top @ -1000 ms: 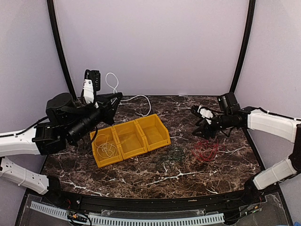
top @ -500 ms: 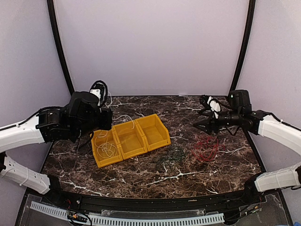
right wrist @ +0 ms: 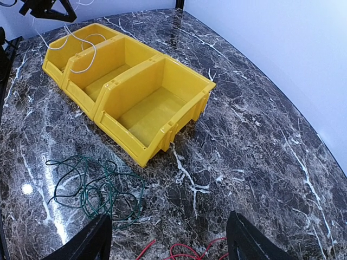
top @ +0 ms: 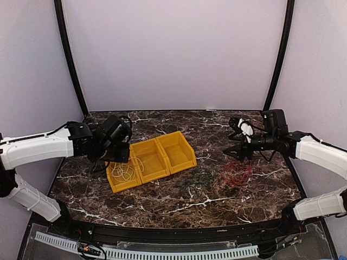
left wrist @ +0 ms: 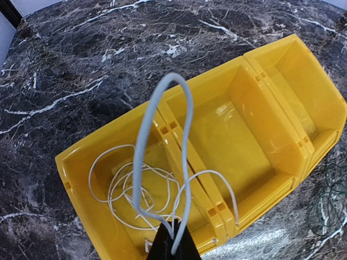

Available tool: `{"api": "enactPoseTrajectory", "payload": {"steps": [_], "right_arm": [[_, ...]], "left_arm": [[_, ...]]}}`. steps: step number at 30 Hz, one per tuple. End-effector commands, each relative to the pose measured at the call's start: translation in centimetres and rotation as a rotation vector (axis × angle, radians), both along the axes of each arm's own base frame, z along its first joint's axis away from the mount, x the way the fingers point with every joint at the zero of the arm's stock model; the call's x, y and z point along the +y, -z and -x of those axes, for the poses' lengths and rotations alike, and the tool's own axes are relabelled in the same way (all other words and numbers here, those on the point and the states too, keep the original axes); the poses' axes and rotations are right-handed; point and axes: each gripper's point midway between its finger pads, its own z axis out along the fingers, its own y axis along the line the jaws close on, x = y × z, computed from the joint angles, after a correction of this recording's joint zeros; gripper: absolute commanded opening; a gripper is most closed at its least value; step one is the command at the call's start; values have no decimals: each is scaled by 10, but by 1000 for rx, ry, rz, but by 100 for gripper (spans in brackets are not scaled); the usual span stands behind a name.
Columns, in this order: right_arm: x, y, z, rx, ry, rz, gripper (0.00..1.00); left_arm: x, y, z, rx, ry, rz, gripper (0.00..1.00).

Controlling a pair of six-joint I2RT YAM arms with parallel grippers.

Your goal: Untangle the cables

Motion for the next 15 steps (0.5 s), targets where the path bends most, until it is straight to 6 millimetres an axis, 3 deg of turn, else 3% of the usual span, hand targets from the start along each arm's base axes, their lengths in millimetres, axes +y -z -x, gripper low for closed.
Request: {"api": "enactPoseTrajectory", "payload": {"steps": [1, 5, 9, 15], "right_arm": [[0, -14, -3, -63, -12, -21, 74], [1, -10, -2, -48, -25, -17, 74], [2, -12, -1, -50, -32, -21, 74], [2, -9, -1, -45, -34, -15, 75]], "left_arm": [[26, -13, 8, 5, -54, -67, 0], [40, -42, 12, -73, -56, -33, 0], [55, -53, 18, -87, -65, -38, 0], [62, -29, 22, 18, -69, -93, 0]]}}
